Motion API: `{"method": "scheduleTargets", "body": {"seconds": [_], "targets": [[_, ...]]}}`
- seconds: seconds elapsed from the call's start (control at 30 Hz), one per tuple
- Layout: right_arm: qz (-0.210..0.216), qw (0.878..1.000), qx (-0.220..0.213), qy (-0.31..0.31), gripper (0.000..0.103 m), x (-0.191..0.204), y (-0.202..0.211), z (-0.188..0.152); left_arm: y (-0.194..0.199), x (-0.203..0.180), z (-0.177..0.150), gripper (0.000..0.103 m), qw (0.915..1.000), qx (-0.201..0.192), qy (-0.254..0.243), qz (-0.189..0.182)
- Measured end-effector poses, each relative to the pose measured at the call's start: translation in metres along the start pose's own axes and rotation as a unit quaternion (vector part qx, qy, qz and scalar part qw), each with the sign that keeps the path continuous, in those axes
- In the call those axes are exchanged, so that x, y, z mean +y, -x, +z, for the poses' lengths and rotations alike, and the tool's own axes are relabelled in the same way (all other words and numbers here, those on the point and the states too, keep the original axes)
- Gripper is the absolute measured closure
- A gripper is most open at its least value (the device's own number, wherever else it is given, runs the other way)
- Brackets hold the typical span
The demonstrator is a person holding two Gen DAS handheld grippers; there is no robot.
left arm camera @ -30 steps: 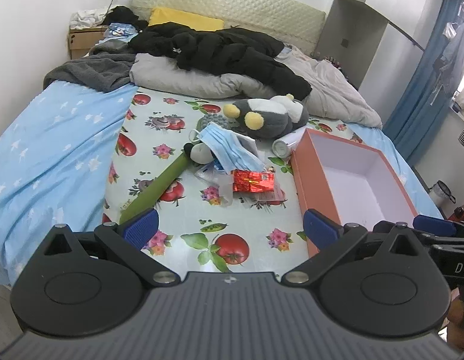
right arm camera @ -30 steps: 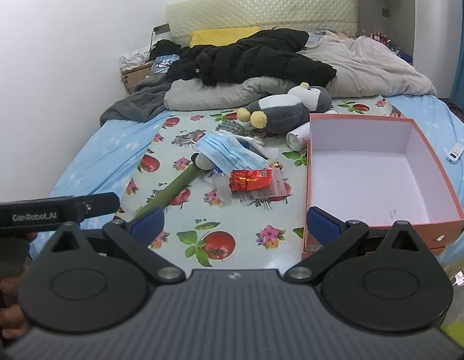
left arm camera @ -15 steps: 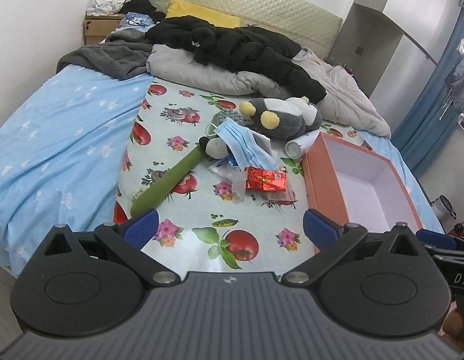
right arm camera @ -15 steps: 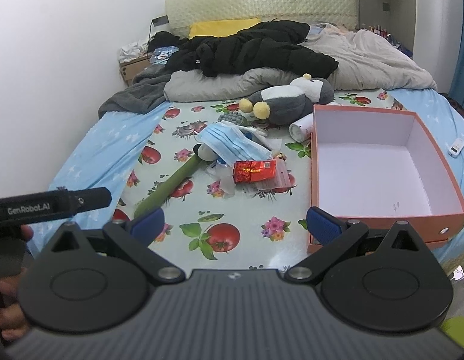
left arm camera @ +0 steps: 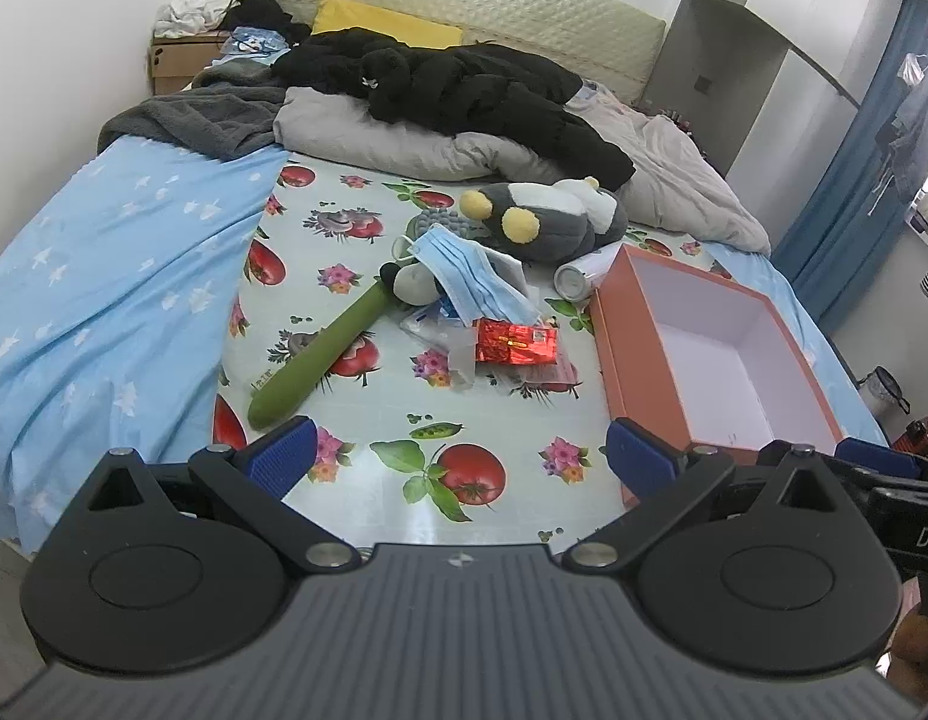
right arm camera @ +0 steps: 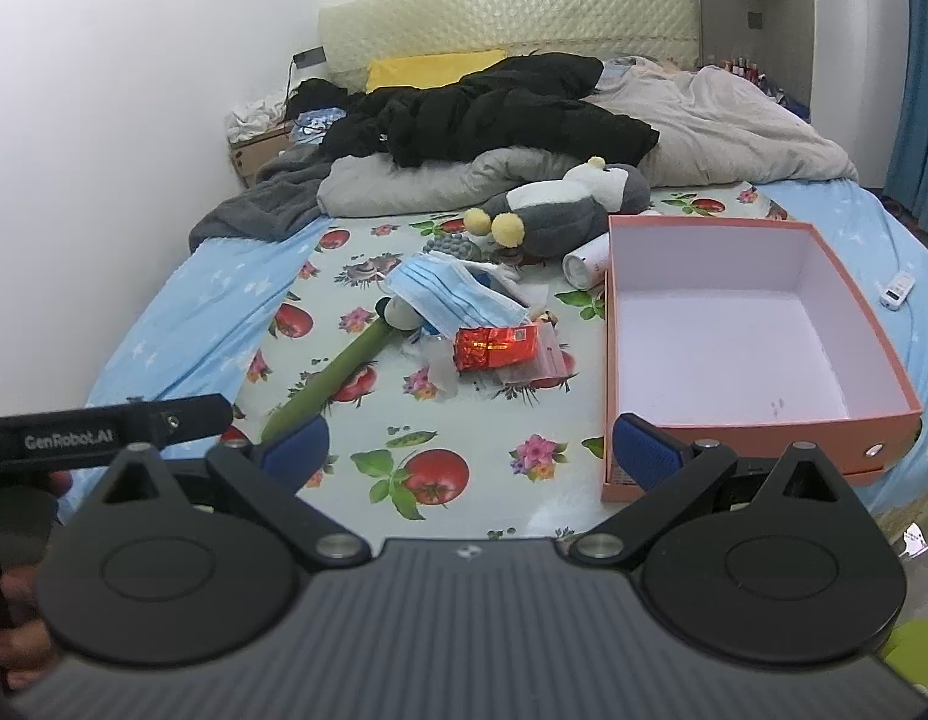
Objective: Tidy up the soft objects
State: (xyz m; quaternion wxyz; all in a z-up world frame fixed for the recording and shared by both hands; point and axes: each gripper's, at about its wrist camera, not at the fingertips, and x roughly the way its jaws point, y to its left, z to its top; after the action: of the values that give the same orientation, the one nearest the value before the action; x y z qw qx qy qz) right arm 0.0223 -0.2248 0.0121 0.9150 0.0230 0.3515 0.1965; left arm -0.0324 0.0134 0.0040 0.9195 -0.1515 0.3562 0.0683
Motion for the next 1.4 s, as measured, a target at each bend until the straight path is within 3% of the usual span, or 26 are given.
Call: {"method": "scheduleTargets", "body": {"seconds": [0.6,0.87,1.07,1.17,1.4], "targets": [[-0.015,1.0,-0.003,-0.004,0.0,-0.0037,0.0048,-0.0019,0.009,-0.0037,-0.0045,0.0,1.0,0.001,-0.009,-0.003],[0.0,1.0,-0.003,-0.009,0.001,-0.0068,0.0028,-0.002,0.0083,-0.0024,-0.0037,0.0,0.9999,0.007,-0.01,-0.004],[0.002,1.0,-0.005,-0.01,0.011,-0.008,0.0024,-0.001,0.0043,-0.0009,-0.0025,0.0,0.9999,0.01,-0.005,-0.007],[0.002,1.0,-0.003,-0.008,0.024,-0.007,-0.0003,-0.0022,0.0032,-0.0011,-0.0027,0.0,0.9999,0.012,-0.006,-0.006],[0.006,1.0,-0.001,-0.01,0.025,-0.0064,-0.0028,-0.0052,0.0,-0.0015,-0.0031,0.0,0.9999,0.013,-0.006,-0.002]]}}
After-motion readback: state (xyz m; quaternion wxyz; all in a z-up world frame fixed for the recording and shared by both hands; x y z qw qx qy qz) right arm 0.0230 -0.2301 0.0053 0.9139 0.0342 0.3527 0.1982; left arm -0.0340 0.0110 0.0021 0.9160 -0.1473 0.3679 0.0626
